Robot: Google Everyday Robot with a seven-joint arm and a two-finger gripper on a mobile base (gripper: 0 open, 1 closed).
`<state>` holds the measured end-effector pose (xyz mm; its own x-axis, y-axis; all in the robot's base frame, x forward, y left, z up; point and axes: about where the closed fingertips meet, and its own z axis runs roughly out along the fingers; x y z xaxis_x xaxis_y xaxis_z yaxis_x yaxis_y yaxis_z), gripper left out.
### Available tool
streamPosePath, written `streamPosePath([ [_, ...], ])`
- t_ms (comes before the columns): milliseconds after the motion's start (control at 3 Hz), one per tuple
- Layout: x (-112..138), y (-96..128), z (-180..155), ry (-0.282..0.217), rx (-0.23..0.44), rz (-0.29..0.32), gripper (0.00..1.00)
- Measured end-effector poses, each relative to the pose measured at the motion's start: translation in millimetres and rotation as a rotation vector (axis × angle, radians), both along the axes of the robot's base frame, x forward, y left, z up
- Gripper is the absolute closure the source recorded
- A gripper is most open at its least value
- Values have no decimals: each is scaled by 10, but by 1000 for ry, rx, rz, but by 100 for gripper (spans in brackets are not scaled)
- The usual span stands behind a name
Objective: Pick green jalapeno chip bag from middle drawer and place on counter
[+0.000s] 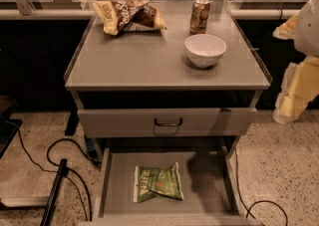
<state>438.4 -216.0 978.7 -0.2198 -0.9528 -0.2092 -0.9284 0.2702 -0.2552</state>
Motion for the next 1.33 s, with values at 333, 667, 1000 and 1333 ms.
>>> streamPosePath([
  [333,-1,1,-2,0,0,0,0],
  [667,-88,106,-221,19,19,3,0],
  [1000,-279,515,-666,36,43,33,0],
  [1333,-457,885,-1352,114,63,77,0],
])
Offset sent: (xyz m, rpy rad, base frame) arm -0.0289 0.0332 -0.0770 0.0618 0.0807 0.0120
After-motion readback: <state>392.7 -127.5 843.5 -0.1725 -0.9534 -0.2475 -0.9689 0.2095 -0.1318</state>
